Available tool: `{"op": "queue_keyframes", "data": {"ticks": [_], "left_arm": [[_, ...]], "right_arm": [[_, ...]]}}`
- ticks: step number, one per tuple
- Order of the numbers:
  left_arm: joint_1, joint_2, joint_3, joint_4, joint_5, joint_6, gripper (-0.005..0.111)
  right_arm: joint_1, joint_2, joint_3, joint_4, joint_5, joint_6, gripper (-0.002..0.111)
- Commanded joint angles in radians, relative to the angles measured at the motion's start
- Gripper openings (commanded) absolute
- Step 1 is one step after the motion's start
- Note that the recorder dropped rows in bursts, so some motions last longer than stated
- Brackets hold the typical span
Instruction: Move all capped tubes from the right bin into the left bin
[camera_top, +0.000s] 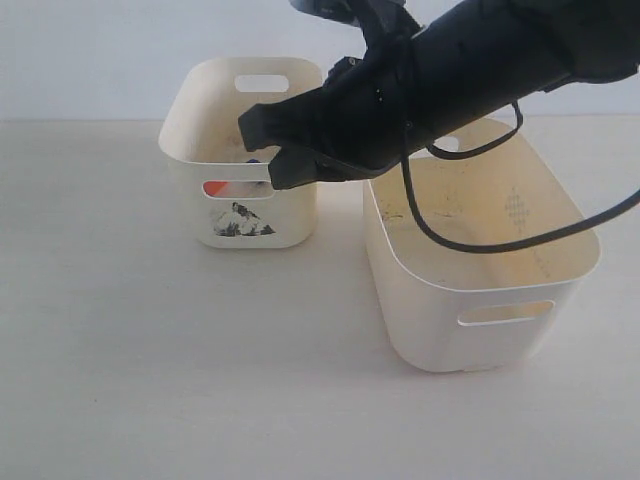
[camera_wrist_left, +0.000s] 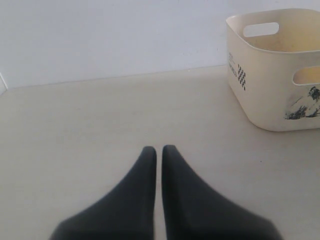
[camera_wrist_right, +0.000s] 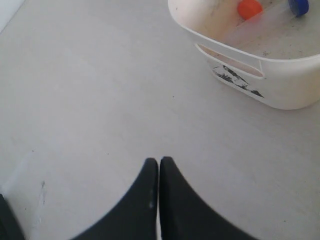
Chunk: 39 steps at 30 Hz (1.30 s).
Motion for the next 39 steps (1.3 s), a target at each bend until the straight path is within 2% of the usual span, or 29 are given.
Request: {"op": "queue_keyframes", "data": {"ticks": [1, 4, 10, 14, 21, 26, 33, 39], "left_arm": [[0.001, -0.002, -0.004, -0.011, -0.009, -0.012, 0.004], [0.001, -0.002, -0.004, -0.011, -0.009, -0.012, 0.004], [0.001, -0.002, -0.004, -0.011, -0.009, -0.012, 0.004], [0.001, -0.002, -0.004, -0.011, -0.009, -0.012, 0.004], [0.001, -0.002, -0.004, -0.011, -0.009, -0.012, 0.004], [0.001, -0.002, -0.004, -0.011, -0.009, -0.012, 0.004], [0.001, -0.002, -0.004, -0.011, -0.009, -0.012, 0.004], [0.001, -0.002, -0.004, -0.011, -0.009, -0.012, 0.004]], "right_arm": [[-0.001, -0.009, 0.003, -0.008, -0.012, -0.033, 0.0], [-0.001, -0.015, 0.003, -0.04, -0.075, -0.077, 0.0], [-0.001, -0.102, 0.061, -0.062, -0.092, -0.098, 0.0], [-0.001, -0.264, 0.225, -0.062, -0.179, -0.098, 0.0], [-0.011, -0.64, 0.661, -0.051, -0.578, -0.012, 0.0], [-0.149, -0.891, 0.88, -0.051, -0.621, 0.165, 0.0], [-0.362, -1.201, 1.111, -0.051, -0.697, 0.182, 0.0], [-0.473, -1.436, 1.166, -0.051, -0.711, 0.177, 0.0]]}}
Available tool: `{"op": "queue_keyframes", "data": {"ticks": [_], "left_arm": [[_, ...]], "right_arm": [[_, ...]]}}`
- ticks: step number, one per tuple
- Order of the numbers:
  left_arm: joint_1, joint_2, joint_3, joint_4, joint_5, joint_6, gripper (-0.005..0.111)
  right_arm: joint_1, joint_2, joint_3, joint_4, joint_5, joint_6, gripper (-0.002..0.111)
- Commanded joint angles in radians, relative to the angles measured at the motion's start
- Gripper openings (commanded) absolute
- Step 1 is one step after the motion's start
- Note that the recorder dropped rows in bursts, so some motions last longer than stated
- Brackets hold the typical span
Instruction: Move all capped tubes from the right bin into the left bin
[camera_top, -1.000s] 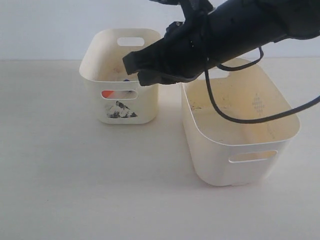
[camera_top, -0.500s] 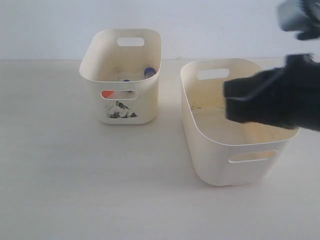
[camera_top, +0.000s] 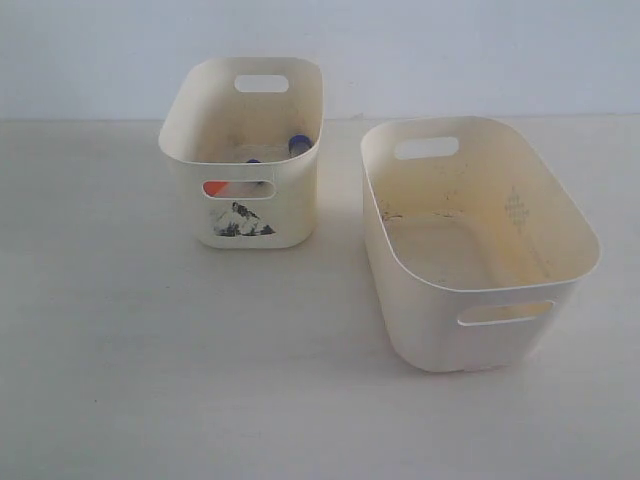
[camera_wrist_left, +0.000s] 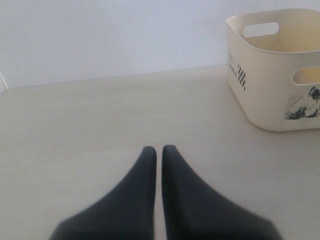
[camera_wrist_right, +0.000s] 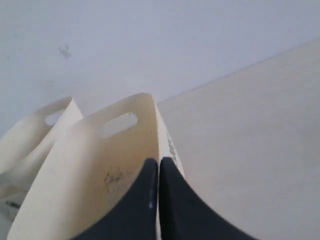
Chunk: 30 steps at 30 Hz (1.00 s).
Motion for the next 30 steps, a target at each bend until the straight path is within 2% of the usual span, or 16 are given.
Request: {"op": "queue_keyframes", "data": {"ticks": [1, 5, 17, 20, 24, 27, 30], "left_arm": [[0.001, -0.002, -0.004, -0.011, -0.009, -0.012, 0.004], [0.001, -0.002, -0.004, -0.011, -0.009, -0.012, 0.004], [0.001, -0.002, -0.004, -0.011, -0.009, -0.012, 0.004], [0.001, -0.002, -0.004, -0.011, -0.009, -0.012, 0.004], [0.001, -0.002, -0.004, -0.011, -0.009, -0.012, 0.004], [0.001, -0.002, -0.004, -0.011, -0.009, -0.012, 0.004], [0.001, -0.002, -0.004, -0.011, -0.009, -0.012, 0.004]], "right_arm": [[-0.065, -0.153, 0.011, -0.006, -0.007, -0.016, 0.0], [-0.085, -0.237, 0.011, -0.006, -0.009, -0.008, 0.0], [-0.085, -0.262, 0.011, -0.026, 0.057, 0.07, 0.0], [-0.085, -0.262, 0.011, -0.284, 0.188, 0.112, 0.0], [-0.085, -0.262, 0.011, -0.436, 0.324, 0.134, 0.0], [-0.085, -0.262, 0.011, -0.633, 0.456, 0.33, 0.0], [-0.085, -0.262, 0.011, -0.726, 0.469, 0.492, 0.0]]}}
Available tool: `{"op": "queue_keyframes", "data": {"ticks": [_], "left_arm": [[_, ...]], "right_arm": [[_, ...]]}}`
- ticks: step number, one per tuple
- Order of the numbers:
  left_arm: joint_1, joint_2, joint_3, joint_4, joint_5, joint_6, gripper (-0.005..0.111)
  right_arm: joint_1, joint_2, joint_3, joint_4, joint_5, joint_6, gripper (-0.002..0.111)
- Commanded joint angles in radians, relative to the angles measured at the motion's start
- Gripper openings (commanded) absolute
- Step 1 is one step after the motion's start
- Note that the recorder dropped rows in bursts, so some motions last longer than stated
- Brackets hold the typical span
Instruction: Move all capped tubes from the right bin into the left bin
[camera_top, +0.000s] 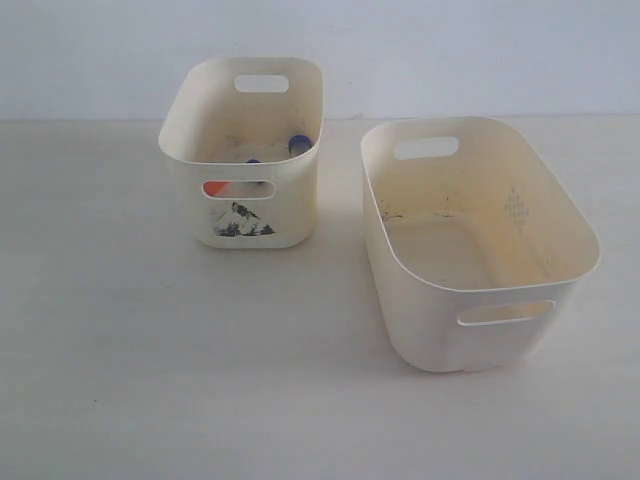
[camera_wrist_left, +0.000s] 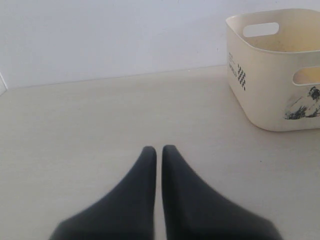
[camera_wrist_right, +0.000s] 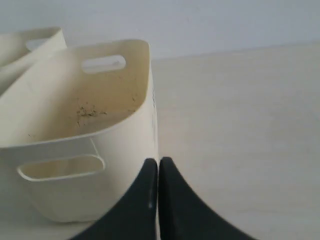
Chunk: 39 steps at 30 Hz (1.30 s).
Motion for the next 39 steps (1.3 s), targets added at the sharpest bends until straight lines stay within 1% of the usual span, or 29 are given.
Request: {"op": "queue_keyframes", "data": {"ticks": [1, 39], "left_arm": [[0.001, -0.002, -0.004, -0.011, -0.009, -0.012, 0.004], [0.001, -0.002, -0.004, -0.011, -0.009, -0.012, 0.004]], "right_arm": [[-0.002, -0.004, 0.004, -0.143, 0.04, 0.203, 0.0], [-0.002, -0.004, 0.004, -0.151, 0.035, 0.196, 0.0]]}}
